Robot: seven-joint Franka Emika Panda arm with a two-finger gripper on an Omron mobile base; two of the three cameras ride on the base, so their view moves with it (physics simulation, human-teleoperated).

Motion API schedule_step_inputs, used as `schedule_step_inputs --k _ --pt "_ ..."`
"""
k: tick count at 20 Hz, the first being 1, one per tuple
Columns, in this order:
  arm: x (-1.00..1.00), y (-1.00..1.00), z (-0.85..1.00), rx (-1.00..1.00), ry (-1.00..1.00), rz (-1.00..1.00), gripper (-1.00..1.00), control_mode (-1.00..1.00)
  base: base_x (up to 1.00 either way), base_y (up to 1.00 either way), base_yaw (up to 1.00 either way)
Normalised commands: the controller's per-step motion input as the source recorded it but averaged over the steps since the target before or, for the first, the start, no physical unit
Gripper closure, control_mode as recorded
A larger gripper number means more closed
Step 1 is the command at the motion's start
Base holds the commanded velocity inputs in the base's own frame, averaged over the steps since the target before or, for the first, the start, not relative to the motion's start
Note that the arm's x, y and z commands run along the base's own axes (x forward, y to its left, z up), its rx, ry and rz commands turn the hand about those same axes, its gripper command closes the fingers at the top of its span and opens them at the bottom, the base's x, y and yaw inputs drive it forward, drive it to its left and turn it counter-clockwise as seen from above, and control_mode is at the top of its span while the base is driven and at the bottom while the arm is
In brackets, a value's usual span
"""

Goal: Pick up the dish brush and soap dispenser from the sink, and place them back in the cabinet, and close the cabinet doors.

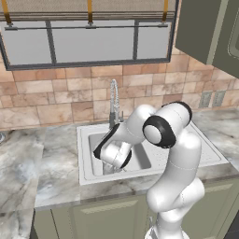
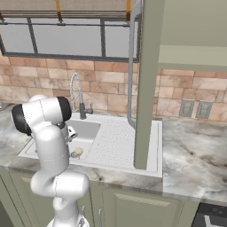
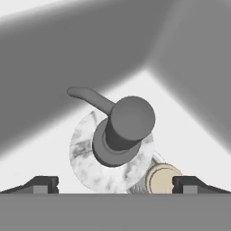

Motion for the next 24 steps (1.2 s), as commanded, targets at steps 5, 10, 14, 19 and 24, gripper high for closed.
schedule_step_inputs --k 5,10,14,19,24 --pt "0.11 0.00 -0.10 0.00 0.00 0.00 -1.00 -1.00 0.00 0.00 0.00" --pt "0.11 0.00 -0.11 0.00 0.00 0.00 -1.00 -1.00 0.00 0.00 0.00" --pt "0.01 0.00 -0.11 0.00 0.00 0.00 -1.00 -1.00 0.00 0.00 0.00" --pt "0.00 0.00 -0.09 0.00 0.00 0.00 -1.00 -1.00 0.00 0.00 0.00" --pt "0.00 0.00 -0.11 0.00 0.00 0.00 -1.00 -1.00 0.00 0.00 0.00"
